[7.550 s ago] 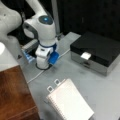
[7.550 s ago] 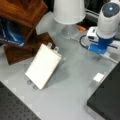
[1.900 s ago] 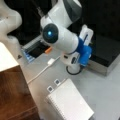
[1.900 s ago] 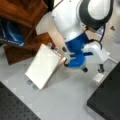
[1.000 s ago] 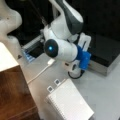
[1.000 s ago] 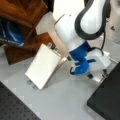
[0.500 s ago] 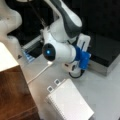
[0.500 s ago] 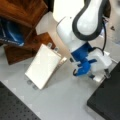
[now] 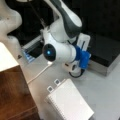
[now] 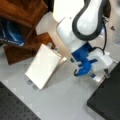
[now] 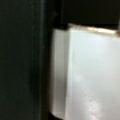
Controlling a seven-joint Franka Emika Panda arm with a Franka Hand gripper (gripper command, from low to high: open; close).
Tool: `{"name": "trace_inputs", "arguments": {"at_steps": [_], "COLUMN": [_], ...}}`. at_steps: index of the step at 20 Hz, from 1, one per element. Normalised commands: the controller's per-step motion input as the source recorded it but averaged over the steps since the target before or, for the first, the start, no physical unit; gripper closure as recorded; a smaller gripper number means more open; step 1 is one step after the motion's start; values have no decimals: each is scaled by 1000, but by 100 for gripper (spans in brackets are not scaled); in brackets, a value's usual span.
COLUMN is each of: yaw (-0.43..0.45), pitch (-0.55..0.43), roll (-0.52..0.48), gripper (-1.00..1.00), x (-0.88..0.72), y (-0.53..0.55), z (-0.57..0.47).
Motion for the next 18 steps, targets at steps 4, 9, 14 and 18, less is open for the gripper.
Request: {"name": "trace_inputs", "arguments": {"at_steps": [4,9,14,18], "yaw": [-87,-91,-82,-73], "pitch": [-73,-61,-24,13], "roll": [172,150,114,69], "gripper": [100,100,100,100], "x": [-57,-37,2,65], "y": [-23,3,29,82], "z": [-62,-48,-12,93]}}
